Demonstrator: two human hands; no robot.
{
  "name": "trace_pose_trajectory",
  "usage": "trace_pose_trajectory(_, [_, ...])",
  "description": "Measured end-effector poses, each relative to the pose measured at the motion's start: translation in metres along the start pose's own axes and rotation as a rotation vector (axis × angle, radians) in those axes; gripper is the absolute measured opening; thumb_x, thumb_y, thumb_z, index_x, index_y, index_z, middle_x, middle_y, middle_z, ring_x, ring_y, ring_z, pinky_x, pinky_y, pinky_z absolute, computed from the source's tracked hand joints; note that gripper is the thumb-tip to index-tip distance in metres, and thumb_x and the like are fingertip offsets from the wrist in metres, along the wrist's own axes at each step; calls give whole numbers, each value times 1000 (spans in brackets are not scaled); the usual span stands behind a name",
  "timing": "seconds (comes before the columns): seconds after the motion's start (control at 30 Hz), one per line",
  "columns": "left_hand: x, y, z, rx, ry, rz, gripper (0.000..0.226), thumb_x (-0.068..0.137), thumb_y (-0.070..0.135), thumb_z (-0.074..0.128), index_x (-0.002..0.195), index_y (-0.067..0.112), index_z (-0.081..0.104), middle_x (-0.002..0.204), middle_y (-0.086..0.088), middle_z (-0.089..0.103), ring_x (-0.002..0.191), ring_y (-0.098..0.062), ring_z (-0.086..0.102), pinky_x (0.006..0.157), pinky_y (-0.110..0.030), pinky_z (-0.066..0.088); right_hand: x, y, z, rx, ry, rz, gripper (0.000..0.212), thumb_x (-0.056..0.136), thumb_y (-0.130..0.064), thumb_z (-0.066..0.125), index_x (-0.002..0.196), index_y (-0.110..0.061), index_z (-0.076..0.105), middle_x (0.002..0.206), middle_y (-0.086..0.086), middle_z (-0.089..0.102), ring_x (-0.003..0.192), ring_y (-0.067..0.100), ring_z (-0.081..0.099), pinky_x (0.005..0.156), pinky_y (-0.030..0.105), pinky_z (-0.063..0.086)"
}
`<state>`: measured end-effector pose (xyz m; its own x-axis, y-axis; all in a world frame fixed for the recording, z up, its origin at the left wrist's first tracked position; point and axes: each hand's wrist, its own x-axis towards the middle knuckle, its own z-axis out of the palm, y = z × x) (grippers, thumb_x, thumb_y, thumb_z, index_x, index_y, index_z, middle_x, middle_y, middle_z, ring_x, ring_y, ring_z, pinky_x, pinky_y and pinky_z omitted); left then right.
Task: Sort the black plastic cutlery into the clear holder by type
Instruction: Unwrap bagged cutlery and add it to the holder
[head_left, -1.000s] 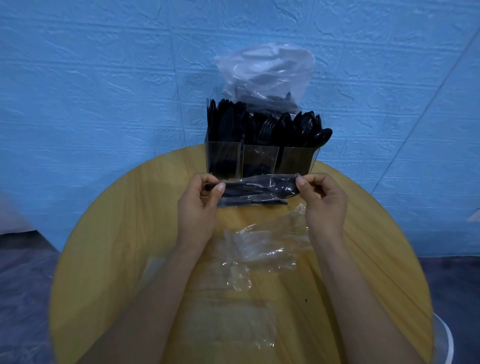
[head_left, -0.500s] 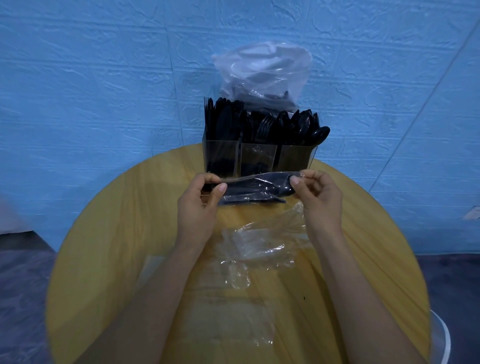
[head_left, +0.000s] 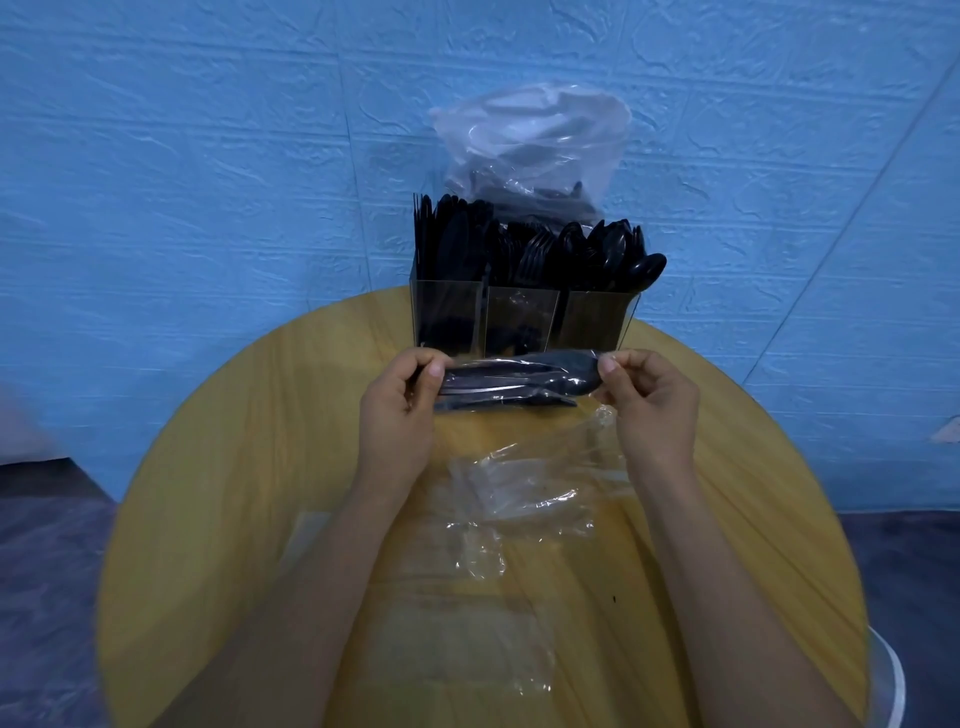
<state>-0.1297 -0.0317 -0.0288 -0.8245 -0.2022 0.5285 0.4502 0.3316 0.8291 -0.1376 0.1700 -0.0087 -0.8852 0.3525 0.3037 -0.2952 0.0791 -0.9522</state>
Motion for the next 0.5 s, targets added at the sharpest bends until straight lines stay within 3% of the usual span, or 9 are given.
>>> trace_pose_trajectory(0.13, [1, -3, -2, 7, 59, -70, 16, 97, 15, 49, 90, 20, 62, 72, 15, 57, 64, 0, 51, 61, -13, 41, -2, -2, 2, 13, -43, -22, 16, 84, -3, 68, 79, -17, 62, 74, -4, 63, 64, 2, 56, 64, 16, 48])
trace_pose_trajectory(0.27, [-2, 2, 0, -31, -47, -95, 14, 96, 21, 50, 90, 23, 63, 78, 11, 61, 69, -4, 55, 62, -26, 49, -1, 2, -1, -42, 51, -56, 24, 87, -3, 64, 74, -22, 56, 71, -5, 58, 62, 5, 50, 63, 22, 43])
trace_pose_trajectory(0.4, [-4, 9, 1, -163, -80, -141, 9, 91, 12, 58, 88, 19, 63, 80, 6, 63, 69, 1, 61, 62, -12, 47, -3, 3, -3, -67, 46, -81, 25, 90, -3, 60, 75, -23, 55, 71, -5, 57, 61, 4, 50, 62, 18, 43])
trace_pose_trajectory(0.5, [-5, 14, -1, -222, -67, -152, 9, 88, 5, 60, 89, 12, 65, 79, 4, 65, 66, 4, 63, 59, -9, 46, -6, 3, -4, -86, 66, -95, 25, 91, -3, 58, 76, -23, 55, 72, -3, 59, 61, 2, 52, 62, 18, 45])
